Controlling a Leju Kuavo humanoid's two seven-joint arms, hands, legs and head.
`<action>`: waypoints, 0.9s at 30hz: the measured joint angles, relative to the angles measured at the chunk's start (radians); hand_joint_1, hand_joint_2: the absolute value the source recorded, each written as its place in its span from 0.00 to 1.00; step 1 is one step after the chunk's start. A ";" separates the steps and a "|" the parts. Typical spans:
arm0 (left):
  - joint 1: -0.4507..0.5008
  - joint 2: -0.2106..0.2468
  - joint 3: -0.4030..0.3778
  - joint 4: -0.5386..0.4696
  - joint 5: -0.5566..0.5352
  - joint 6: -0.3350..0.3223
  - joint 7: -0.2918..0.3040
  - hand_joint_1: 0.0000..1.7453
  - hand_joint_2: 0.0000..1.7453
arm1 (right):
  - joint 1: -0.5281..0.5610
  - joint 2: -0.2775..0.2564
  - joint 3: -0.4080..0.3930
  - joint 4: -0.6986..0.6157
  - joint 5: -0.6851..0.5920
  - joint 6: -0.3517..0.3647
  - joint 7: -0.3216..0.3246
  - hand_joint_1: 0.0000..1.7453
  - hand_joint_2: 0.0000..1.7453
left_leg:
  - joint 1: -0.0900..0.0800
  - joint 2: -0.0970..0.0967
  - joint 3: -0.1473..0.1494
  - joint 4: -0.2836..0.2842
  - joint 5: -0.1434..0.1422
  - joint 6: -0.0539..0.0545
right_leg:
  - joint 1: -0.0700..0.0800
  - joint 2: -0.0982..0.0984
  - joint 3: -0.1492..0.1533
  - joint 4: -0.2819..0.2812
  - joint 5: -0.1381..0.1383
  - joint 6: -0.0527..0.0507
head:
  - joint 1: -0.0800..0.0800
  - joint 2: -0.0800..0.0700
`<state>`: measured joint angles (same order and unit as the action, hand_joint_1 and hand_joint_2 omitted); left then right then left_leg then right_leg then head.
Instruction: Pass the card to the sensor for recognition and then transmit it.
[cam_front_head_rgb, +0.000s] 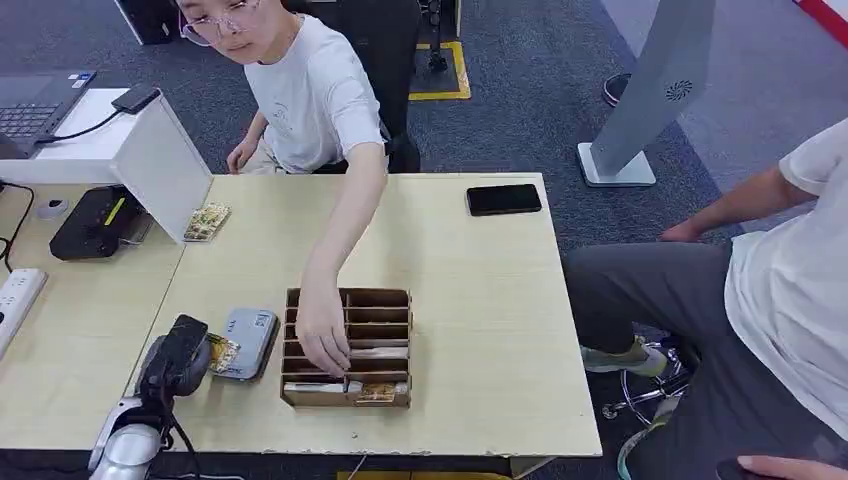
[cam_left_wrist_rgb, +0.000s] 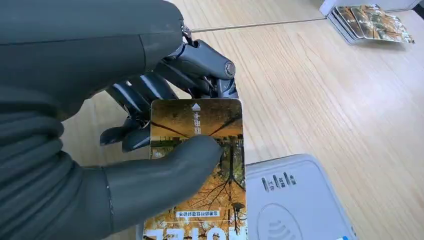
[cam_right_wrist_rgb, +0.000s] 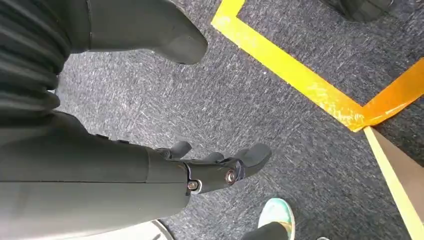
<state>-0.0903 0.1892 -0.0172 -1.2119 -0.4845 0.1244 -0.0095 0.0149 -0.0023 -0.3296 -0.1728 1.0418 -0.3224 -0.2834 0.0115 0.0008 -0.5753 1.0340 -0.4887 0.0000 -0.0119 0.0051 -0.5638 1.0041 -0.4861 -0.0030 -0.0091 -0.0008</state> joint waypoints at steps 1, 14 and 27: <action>-0.002 -0.002 0.000 0.003 -0.010 0.001 0.002 1.00 1.00 | 0.000 0.000 0.000 0.000 0.003 0.000 0.000 0.00 1.00 | 0.000 0.000 0.000 0.000 0.000 0.000 | 0.000 0.000 0.000 0.000 0.000 0.000 | 0.000 0.000; -0.005 -0.019 0.000 0.016 -0.127 0.025 0.012 1.00 1.00 | -0.003 0.004 0.000 0.000 0.012 0.001 0.000 0.00 1.00 | 0.000 0.000 0.001 0.000 0.000 0.000 | 0.000 0.000 0.001 0.000 0.000 0.000 | 0.000 0.000; 0.002 -0.042 0.008 0.017 0.048 -0.084 -0.041 1.00 1.00 | -0.003 0.004 -0.004 0.000 0.016 -0.002 -0.003 0.00 1.00 | 0.000 -0.001 0.001 0.000 0.000 0.000 | 0.000 -0.002 0.001 0.000 0.000 0.000 | 0.000 0.000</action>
<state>-0.0881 0.1469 -0.0092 -1.1952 -0.4360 0.0401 -0.0507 0.0124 0.0019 -0.3334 -0.1728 1.0574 -0.3246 -0.2865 0.0113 -0.0003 -0.5747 1.0340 -0.4886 0.0001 -0.0119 0.0031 -0.5623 1.0041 -0.4861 -0.0030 -0.0092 -0.0008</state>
